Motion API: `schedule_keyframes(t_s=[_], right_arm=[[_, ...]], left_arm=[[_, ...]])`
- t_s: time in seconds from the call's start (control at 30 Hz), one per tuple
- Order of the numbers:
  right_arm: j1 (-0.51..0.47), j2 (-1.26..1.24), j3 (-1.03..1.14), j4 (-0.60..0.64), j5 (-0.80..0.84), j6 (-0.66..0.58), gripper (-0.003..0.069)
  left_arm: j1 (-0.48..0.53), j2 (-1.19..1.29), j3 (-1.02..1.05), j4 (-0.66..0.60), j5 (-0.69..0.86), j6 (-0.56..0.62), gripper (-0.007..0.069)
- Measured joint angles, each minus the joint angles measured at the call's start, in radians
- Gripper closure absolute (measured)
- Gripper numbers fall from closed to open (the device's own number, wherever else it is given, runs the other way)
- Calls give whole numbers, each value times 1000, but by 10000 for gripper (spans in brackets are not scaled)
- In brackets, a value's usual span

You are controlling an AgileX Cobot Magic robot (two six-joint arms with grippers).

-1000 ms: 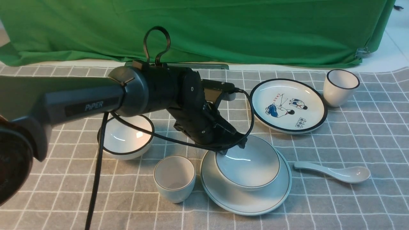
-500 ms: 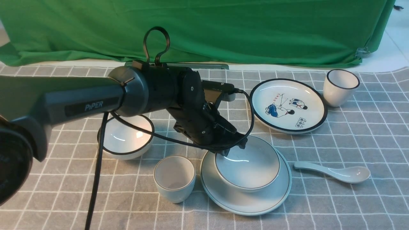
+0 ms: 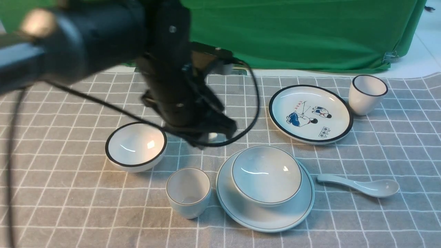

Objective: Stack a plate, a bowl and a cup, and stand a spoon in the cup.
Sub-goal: Use the left arm to grab a blue teacup

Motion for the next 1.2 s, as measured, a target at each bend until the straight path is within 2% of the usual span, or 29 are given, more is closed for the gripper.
schedule_keyframes(t_s=[0.1, 0.2, 0.37, 0.57, 0.6, 0.7, 0.8, 0.87, 0.93, 1.0, 1.03, 1.1, 1.2], right_arm=[[0, 0, 0, 13, -2, 0, 569], [0, 0, 0, 20, -2, 0, 569], [0, 0, 0, 20, -2, 0, 569], [0, 0, 0, 23, -2, 0, 569], [0, 0, 0, 23, -2, 0, 569], [0, 0, 0, 25, -2, 0, 569], [0, 0, 0, 32, -2, 0, 569], [0, 0, 0, 35, -2, 0, 569], [0, 0, 0, 37, -2, 0, 566], [0, 0, 0, 39, -2, 0, 563], [0, 0, 0, 39, -2, 0, 561], [0, 0, 0, 39, -2, 0, 558], [0, 0, 0, 39, -2, 0, 554]], left_arm=[[11, -75, 100, 24, -36, -52, 609], [45, -111, 196, -37, -87, -83, 608], [106, -99, 227, -71, -171, -67, 578], [130, -70, 228, -86, -201, -24, 430], [130, -54, 229, -86, -200, -22, 354], [130, -4, 233, -108, -201, -20, 211], [130, 48, 238, -110, -200, -9, 127], [130, 84, 238, -122, -198, 7, 100], [130, 108, 238, -153, -198, 26, 153], [130, 120, 238, -168, -197, 29, 291], [130, 120, 238, -171, -193, 31, 393], [130, 119, 232, -167, -180, 33, 515], [130, 98, 186, -143, -129, 28, 589]])
